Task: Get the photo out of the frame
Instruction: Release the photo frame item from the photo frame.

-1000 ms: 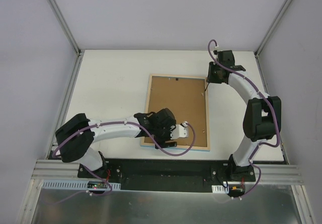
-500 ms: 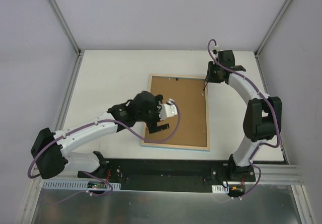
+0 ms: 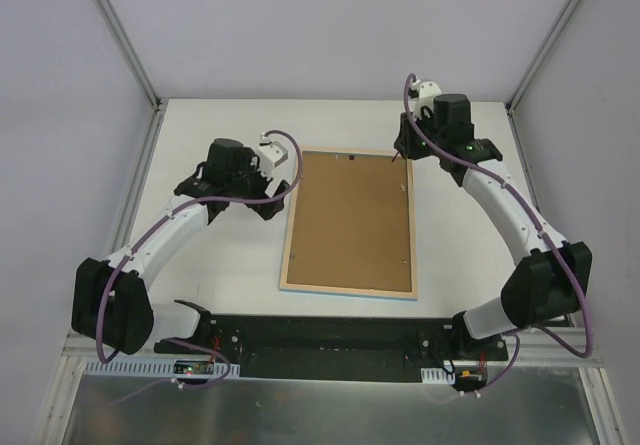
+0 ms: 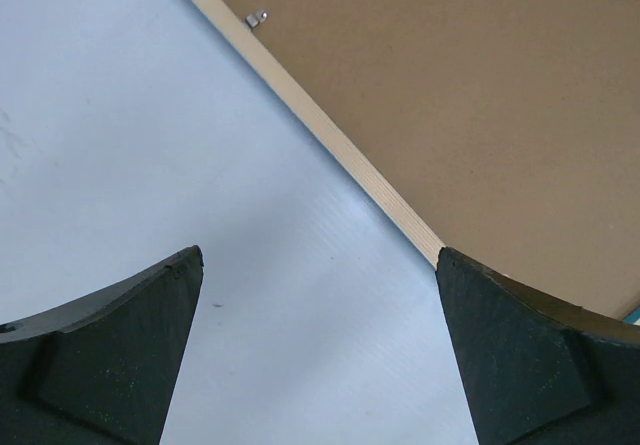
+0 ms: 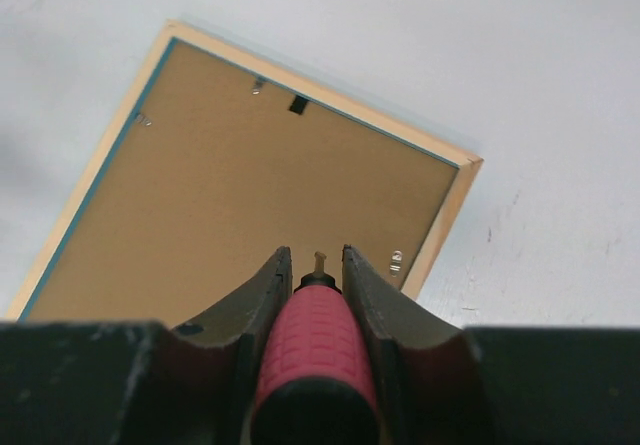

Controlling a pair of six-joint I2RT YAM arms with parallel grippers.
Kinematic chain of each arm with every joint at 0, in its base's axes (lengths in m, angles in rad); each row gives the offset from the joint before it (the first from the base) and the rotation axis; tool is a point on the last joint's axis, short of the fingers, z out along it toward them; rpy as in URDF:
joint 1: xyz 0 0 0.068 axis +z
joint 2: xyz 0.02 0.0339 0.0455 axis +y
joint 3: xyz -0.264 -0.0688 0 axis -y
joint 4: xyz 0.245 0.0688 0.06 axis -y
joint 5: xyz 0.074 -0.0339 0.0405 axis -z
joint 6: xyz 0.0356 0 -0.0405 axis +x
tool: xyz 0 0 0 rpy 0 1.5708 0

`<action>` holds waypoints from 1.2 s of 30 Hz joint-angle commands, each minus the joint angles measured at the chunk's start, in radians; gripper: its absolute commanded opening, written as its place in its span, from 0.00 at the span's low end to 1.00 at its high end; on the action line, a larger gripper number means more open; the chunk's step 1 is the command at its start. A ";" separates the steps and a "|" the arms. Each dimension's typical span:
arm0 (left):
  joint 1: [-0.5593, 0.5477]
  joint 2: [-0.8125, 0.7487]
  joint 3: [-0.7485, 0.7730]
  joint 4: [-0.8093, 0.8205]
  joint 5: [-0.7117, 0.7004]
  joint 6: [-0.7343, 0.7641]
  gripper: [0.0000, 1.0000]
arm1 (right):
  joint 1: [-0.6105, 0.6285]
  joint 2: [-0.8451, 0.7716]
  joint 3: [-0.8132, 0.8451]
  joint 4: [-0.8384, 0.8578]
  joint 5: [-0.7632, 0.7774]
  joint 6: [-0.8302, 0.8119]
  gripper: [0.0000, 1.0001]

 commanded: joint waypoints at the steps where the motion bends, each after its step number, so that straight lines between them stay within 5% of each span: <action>1: 0.072 0.053 0.037 0.002 0.153 -0.124 0.99 | 0.079 -0.087 -0.031 0.018 -0.019 -0.116 0.01; 13: 0.112 0.128 -0.004 0.041 0.263 -0.224 0.99 | 0.115 -0.133 -0.061 0.008 -0.031 -0.178 0.01; 21: 0.112 0.171 0.009 0.074 0.190 -0.251 0.99 | 0.116 -0.170 -0.137 0.093 0.082 -0.176 0.01; 36: 0.112 0.527 0.304 0.066 0.036 -0.359 0.99 | 0.116 -0.049 -0.040 0.107 0.119 -0.084 0.01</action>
